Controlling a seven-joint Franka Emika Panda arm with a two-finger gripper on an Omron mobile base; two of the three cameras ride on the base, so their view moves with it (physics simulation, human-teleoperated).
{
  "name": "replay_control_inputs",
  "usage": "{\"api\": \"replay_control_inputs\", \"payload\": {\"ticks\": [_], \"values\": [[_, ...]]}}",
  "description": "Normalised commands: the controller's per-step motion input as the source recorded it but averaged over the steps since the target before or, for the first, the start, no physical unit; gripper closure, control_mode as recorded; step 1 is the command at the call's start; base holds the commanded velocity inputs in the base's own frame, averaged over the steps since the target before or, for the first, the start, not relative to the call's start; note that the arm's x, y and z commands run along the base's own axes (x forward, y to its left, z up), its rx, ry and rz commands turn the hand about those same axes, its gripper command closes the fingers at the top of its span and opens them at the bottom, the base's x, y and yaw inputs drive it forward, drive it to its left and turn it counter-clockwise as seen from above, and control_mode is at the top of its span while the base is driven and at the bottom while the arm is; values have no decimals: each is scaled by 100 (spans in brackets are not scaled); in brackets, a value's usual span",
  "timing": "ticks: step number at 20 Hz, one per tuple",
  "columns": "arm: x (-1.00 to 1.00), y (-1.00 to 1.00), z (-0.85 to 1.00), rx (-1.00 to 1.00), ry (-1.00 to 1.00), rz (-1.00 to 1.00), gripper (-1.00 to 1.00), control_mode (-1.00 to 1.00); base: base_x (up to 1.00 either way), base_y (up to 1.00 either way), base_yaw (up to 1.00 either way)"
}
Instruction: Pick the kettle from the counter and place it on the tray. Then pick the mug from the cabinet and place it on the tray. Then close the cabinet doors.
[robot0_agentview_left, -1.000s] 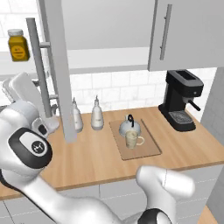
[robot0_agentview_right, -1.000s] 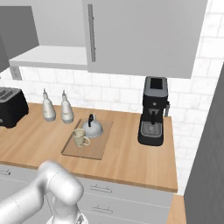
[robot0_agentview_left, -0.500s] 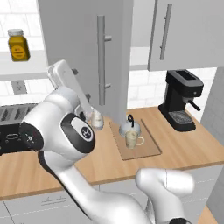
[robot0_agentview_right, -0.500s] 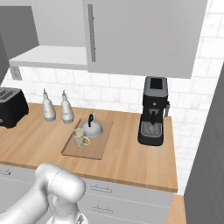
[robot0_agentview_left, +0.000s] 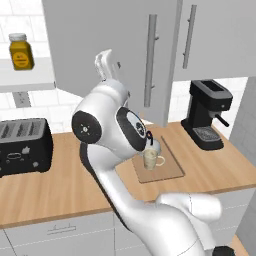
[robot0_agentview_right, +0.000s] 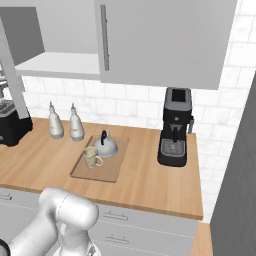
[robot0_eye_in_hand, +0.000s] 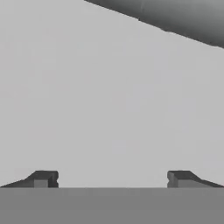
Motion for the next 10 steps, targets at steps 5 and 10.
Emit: {"api": "replay_control_inputs", "payload": {"ticks": [5,10], "values": [[64,-46,28,9,0,5,-100,-100,0,0,0],[87,-33,19,11,0,12,-100,-100,0,0,0]]}}
